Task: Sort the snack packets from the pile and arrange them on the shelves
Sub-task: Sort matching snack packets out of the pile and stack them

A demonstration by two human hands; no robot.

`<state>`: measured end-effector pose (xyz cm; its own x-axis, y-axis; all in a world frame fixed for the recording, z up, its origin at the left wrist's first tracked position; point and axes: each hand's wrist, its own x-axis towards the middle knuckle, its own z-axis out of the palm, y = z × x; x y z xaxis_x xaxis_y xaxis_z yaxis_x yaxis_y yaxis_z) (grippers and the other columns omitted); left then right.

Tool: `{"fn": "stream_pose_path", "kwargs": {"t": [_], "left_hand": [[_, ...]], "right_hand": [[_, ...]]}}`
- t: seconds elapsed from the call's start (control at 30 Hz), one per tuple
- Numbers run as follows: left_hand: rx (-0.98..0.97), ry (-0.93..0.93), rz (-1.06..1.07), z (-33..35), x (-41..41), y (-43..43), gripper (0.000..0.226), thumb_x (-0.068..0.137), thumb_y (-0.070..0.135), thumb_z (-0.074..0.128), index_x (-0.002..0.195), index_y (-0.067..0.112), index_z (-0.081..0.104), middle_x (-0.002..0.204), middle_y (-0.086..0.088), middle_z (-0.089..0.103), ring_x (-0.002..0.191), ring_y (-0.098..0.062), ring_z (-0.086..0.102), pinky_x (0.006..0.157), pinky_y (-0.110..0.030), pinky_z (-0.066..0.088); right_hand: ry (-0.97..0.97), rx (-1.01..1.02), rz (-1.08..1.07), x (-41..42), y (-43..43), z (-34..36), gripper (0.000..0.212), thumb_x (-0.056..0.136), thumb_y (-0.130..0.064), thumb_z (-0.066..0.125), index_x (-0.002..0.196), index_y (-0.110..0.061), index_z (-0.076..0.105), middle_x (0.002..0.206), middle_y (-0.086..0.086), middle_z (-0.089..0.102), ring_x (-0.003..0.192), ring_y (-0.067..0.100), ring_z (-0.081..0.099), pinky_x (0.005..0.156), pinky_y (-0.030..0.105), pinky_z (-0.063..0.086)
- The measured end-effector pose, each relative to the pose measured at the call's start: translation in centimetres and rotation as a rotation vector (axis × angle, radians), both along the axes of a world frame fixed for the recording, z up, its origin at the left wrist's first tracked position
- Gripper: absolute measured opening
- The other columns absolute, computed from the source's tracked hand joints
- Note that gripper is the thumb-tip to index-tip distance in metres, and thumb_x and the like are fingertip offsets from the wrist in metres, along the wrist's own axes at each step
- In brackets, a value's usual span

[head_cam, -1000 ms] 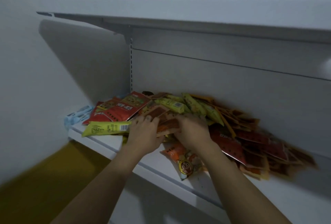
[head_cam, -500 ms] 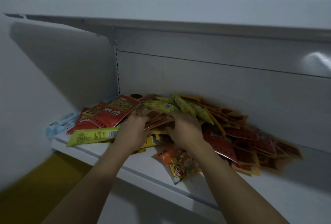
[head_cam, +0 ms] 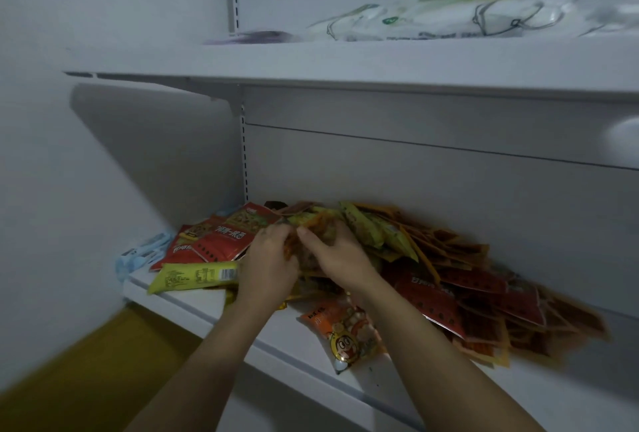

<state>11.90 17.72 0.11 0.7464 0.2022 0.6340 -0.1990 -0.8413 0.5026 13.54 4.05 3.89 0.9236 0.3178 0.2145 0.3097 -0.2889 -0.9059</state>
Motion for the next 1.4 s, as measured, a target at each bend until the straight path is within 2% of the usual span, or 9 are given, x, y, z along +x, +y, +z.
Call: {"fn": "stream_pose_path", "kwargs": {"t": [0.1, 0.37, 0.6, 0.77, 0.87, 0.93, 1.03, 1.2, 1.4], "left_hand": [[-0.042, -0.083, -0.027, -0.5, -0.1, -1.9, 0.029, 0.073, -0.012, 0.060, 0.094, 0.008, 0.061, 0.090, -0.006, 0.058, 0.088, -0.027, 0.053, 0.068, -0.032, 0.039], [-0.018, -0.126, -0.220, -0.1, -0.7, -4.8, 0.033, 0.068, -0.009, 0.066, 0.091, 0.013, 0.060, 0.092, 0.008, 0.052, 0.092, -0.009, 0.047, 0.077, -0.008, 0.036], [0.087, -0.159, -0.385, 1.9, -1.3, -6.8, 0.022, 0.087, 0.038, 0.060, 0.102, 0.023, 0.065, 0.100, 0.016, 0.059, 0.095, -0.004, 0.052, 0.084, -0.018, 0.038], [-0.147, 0.001, -0.281, 5.3, 0.2, -8.1, 0.060, 0.084, 0.040, 0.073, 0.137, 0.022, 0.050, 0.131, -0.001, 0.055, 0.121, -0.021, 0.050, 0.094, -0.035, 0.047], [-0.319, 0.340, -0.456, 6.5, 0.7, -10.6, 0.079, 0.083, 0.035, 0.076, 0.148, 0.020, 0.034, 0.132, 0.001, 0.053, 0.118, -0.017, 0.055, 0.078, -0.014, 0.047], [-0.222, 0.354, -0.558, 6.4, 1.0, -12.6, 0.053, 0.087, 0.028, 0.074, 0.133, 0.019, 0.050, 0.117, 0.004, 0.060, 0.108, -0.013, 0.060, 0.069, -0.007, 0.046], [-0.187, 0.275, -0.633, 5.9, 1.8, -15.6, 0.022, 0.088, 0.015, 0.071, 0.102, 0.022, 0.055, 0.101, 0.003, 0.062, 0.090, -0.002, 0.062, 0.072, -0.021, 0.050], [-0.196, 0.354, -0.734, 4.4, 2.3, -20.7, 0.068, 0.071, 0.036, 0.077, 0.125, 0.014, 0.043, 0.111, 0.002, 0.059, 0.099, -0.014, 0.064, 0.083, -0.040, 0.058], [-0.417, 0.299, -0.707, 4.0, 2.8, -23.7, 0.056, 0.079, 0.028, 0.080, 0.119, 0.016, 0.044, 0.107, -0.003, 0.060, 0.086, -0.018, 0.067, 0.056, -0.032, 0.057]], "right_hand": [[0.087, 0.162, 0.013, -0.3, 0.1, 0.5, 0.018, 0.091, -0.052, 0.061, 0.087, -0.035, 0.060, 0.089, -0.019, 0.062, 0.084, -0.003, 0.059, 0.073, 0.016, 0.047], [0.026, 0.237, -0.268, 1.8, -1.7, -0.1, 0.013, 0.094, -0.031, 0.061, 0.090, -0.021, 0.067, 0.093, -0.002, 0.069, 0.089, 0.019, 0.067, 0.080, 0.041, 0.057], [-0.084, 0.235, -0.333, 2.2, -6.4, 1.8, 0.012, 0.092, -0.017, 0.062, 0.104, -0.018, 0.063, 0.096, -0.006, 0.063, 0.095, 0.016, 0.061, 0.072, 0.024, 0.044], [-0.184, 0.166, -0.239, 1.7, -10.7, 3.3, 0.017, 0.091, -0.008, 0.060, 0.102, -0.021, 0.063, 0.091, -0.011, 0.064, 0.084, 0.006, 0.062, 0.061, 0.016, 0.046], [-0.212, 0.144, -0.218, 1.6, -13.2, 3.8, 0.025, 0.088, -0.006, 0.061, 0.110, -0.018, 0.062, 0.097, -0.008, 0.066, 0.089, 0.005, 0.063, 0.064, 0.016, 0.047], [-0.216, 0.148, -0.209, 1.4, -14.7, 3.8, 0.031, 0.087, -0.003, 0.062, 0.114, -0.017, 0.061, 0.101, -0.005, 0.067, 0.090, 0.005, 0.064, 0.064, 0.013, 0.047], [-0.206, 0.183, -0.254, 1.2, -16.7, 3.5, 0.035, 0.087, -0.005, 0.062, 0.120, -0.016, 0.058, 0.108, -0.004, 0.066, 0.096, 0.005, 0.063, 0.069, 0.018, 0.048], [-0.224, 0.326, -0.339, 1.0, -19.2, 3.0, 0.027, 0.086, -0.015, 0.073, 0.113, -0.015, 0.067, 0.106, -0.002, 0.071, 0.098, 0.007, 0.067, 0.074, 0.015, 0.052], [-0.105, 0.187, -0.330, 0.0, -23.6, 2.5, 0.025, 0.085, -0.018, 0.073, 0.109, -0.021, 0.069, 0.101, -0.004, 0.073, 0.094, 0.010, 0.070, 0.083, 0.029, 0.056]]}}
